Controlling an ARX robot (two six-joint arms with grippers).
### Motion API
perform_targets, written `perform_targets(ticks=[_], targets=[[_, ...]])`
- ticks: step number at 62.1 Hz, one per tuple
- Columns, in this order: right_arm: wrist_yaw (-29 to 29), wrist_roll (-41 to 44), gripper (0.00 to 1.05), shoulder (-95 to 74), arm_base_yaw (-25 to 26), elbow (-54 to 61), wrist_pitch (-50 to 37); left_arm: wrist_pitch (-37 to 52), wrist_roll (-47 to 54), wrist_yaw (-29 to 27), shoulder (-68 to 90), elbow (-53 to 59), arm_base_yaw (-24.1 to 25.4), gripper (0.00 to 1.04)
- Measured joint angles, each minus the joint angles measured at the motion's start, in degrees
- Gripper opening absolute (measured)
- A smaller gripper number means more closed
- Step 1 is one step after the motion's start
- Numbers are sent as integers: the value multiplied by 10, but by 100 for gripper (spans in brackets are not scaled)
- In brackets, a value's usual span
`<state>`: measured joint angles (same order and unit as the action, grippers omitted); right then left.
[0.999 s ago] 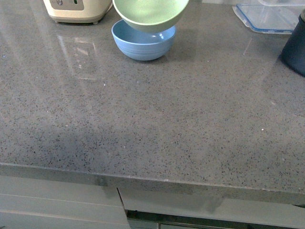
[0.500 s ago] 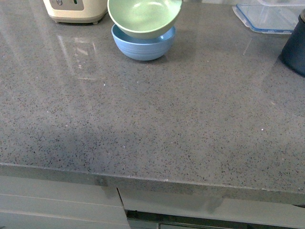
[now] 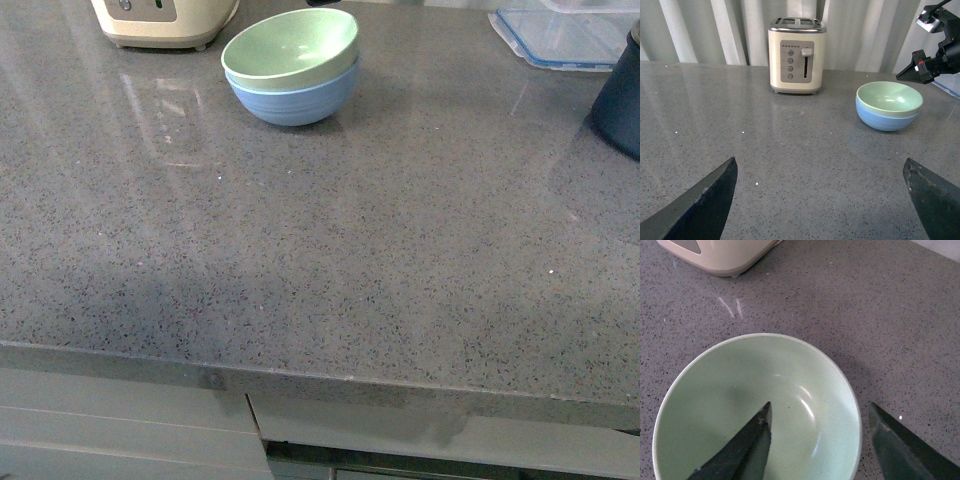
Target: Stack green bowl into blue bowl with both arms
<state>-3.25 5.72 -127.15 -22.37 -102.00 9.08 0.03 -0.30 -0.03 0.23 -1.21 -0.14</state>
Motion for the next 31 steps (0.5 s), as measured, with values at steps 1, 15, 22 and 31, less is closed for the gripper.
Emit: perform_targets(ticks=[1, 15, 22, 31], targets=[[-1, -1, 79, 2, 0, 2, 0, 0, 0, 0, 0, 0, 0, 98], [-27, -20, 94, 75, 15, 107, -36, 0, 0, 0, 0, 0, 0, 98], [-65, -33, 95, 176, 43, 217, -70, 0, 0, 0, 0, 0, 0, 98], [-118, -40, 95, 314, 104, 361, -82, 0, 0, 0, 0, 0, 0, 98]])
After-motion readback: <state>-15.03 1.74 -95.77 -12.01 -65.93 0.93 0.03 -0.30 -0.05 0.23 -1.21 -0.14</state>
